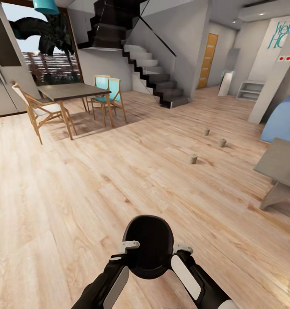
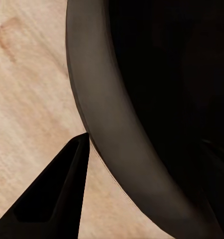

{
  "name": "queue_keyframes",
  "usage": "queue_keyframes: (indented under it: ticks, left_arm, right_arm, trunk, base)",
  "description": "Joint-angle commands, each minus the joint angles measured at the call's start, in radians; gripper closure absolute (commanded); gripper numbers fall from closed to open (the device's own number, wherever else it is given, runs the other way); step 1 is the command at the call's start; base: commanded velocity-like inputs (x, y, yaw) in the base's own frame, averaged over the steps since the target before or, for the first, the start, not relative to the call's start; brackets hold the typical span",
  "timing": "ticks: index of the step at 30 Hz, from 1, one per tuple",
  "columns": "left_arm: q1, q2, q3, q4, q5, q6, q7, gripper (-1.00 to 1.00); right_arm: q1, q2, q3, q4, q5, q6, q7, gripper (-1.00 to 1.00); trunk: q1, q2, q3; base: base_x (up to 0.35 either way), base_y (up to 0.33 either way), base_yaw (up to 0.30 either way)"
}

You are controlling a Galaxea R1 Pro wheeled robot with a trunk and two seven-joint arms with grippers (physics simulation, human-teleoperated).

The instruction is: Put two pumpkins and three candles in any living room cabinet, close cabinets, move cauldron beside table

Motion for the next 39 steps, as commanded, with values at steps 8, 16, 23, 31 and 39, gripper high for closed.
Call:
queue_keyframes:
  ticks: [8, 16, 23, 31, 39]
  left_arm:
    - [0.0, 0.0, -0.002, -0.003, 0.016, -0.003, 0.007, 1.0]
    - [0.0, 0.0, -0.002, -0.003, 0.016, -0.003, 0.007, 1.0]
    - [0.0, 0.0, -0.002, -0.003, 0.016, -0.003, 0.007, 1.0]
    - [0.0, 0.0, -0.002, -0.003, 0.016, -0.003, 0.007, 1.0]
    - [0.0, 0.0, -0.002, -0.003, 0.016, -0.003, 0.007, 1.0]
  right_arm:
    - [-0.002, 0.0, -0.001, -0.01, -0.008, -0.009, -0.006, 1.0]
    - [-0.002, 0.0, -0.001, -0.01, -0.008, -0.009, -0.006, 1.0]
    - [-0.002, 0.0, -0.001, -0.01, -0.008, -0.009, -0.006, 1.0]
    - [-0.002, 0.0, -0.001, -0.01, -0.008, -0.009, -0.006, 1.0]
    - [-0.002, 0.0, -0.001, -0.01, -0.008, -0.009, -0.006, 1.0]
  trunk:
    - [0.0, 0.0, -0.001]
    - [0.0, 0.0, -0.001]
    - [0.0, 0.0, -0.001]
    - [0.0, 0.0, -0.001]
    - [0.0, 0.0, -0.001]
  base:
    - [0.0, 0.0, -0.273]
    - [0.0, 0.0, -0.273]
    - [0.0, 0.0, -0.273]
    - [0.0, 0.0, -0.273]
    - [0.0, 0.0, -0.273]
